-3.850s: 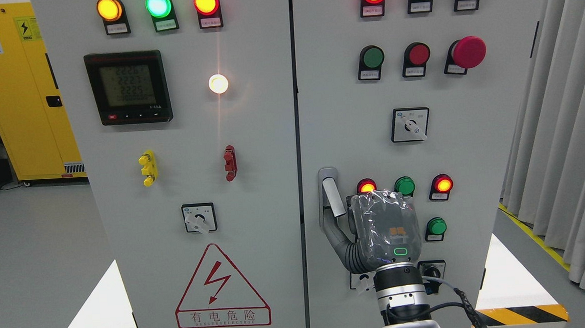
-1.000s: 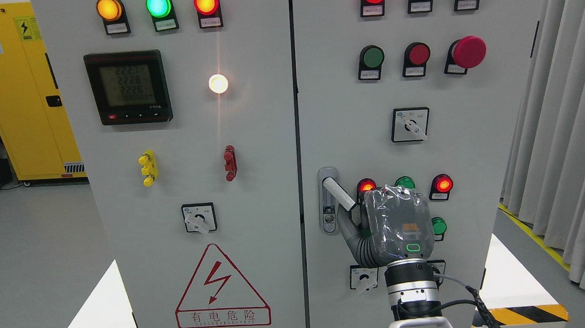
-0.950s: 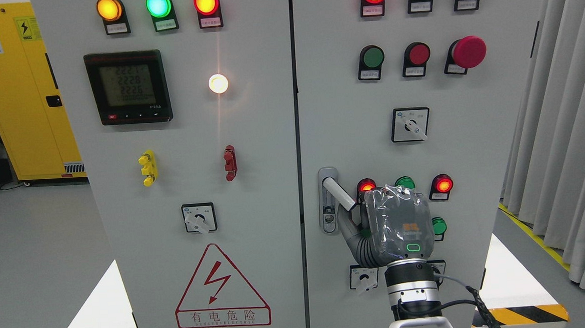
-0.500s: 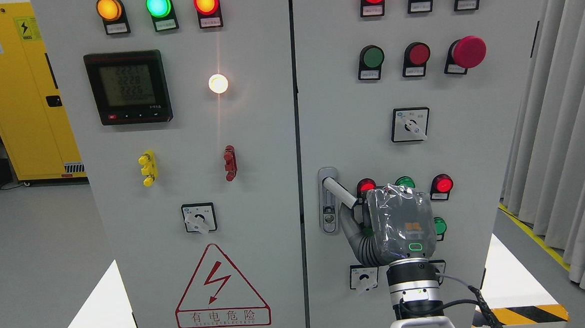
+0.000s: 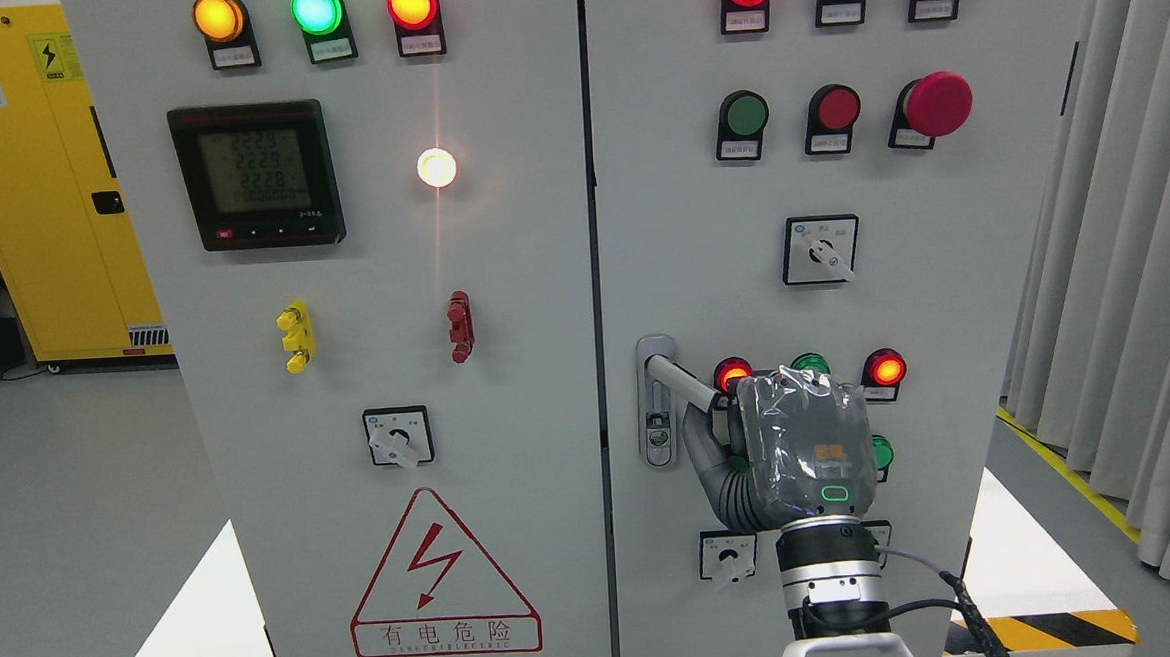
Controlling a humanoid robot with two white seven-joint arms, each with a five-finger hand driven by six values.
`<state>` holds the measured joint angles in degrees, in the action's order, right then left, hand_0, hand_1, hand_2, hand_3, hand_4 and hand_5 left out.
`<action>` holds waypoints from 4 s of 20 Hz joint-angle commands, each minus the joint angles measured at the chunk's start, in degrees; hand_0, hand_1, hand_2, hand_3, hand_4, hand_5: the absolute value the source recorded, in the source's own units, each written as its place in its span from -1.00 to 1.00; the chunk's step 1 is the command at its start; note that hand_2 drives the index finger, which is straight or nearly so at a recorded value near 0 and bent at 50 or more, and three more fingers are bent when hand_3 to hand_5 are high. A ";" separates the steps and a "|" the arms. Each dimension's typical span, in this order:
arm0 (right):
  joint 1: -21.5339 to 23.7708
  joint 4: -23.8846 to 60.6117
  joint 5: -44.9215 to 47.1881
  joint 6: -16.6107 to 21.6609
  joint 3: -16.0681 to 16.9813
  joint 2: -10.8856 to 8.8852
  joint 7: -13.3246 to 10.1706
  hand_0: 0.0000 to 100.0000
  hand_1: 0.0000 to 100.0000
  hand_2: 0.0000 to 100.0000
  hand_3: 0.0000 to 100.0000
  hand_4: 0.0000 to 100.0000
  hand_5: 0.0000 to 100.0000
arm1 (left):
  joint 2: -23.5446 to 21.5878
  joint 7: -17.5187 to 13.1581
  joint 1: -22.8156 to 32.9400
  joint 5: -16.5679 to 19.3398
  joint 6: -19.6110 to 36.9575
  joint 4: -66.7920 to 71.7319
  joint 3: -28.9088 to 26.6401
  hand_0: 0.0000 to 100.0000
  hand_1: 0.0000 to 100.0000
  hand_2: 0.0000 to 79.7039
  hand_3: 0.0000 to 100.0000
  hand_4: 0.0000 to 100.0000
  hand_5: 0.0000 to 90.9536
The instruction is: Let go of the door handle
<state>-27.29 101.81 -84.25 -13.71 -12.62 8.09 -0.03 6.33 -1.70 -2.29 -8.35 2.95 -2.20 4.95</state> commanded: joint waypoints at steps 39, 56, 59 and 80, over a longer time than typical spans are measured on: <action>-1.10 0.40 0.05 0.00 0.75 0.00 -0.06 0.24 -0.38 0.94 1.00 1.00 1.00 | 0.00 0.03 0.00 0.00 -0.05 0.00 -0.03 -0.76 0.11 -1.00 -1.00 -1.00 -1.00; 3.29 2.95 0.13 0.44 0.75 0.00 -1.20 0.19 -0.38 0.93 1.00 1.00 1.00 | 0.00 0.03 0.00 0.00 -0.05 0.00 0.06 -0.76 0.11 -1.00 -1.00 -1.00 -1.00; 5.22 4.79 0.92 0.53 0.75 0.00 -1.20 0.19 -0.38 0.91 1.00 1.00 1.00 | 0.00 0.03 0.00 0.00 -0.05 0.00 -0.03 -0.76 0.11 -1.00 -1.00 -1.00 -1.00; 14.19 11.57 14.81 27.06 19.65 -0.18 -6.82 0.12 -0.26 -0.53 -0.42 -0.38 -0.56 | 0.00 0.03 0.00 0.00 -0.05 0.00 -0.03 -0.76 0.11 -1.00 -1.00 -1.00 -1.00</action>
<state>-14.07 111.34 -73.01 10.09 -0.49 7.89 -5.98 6.33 -1.70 -2.28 -8.35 2.70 -2.20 4.95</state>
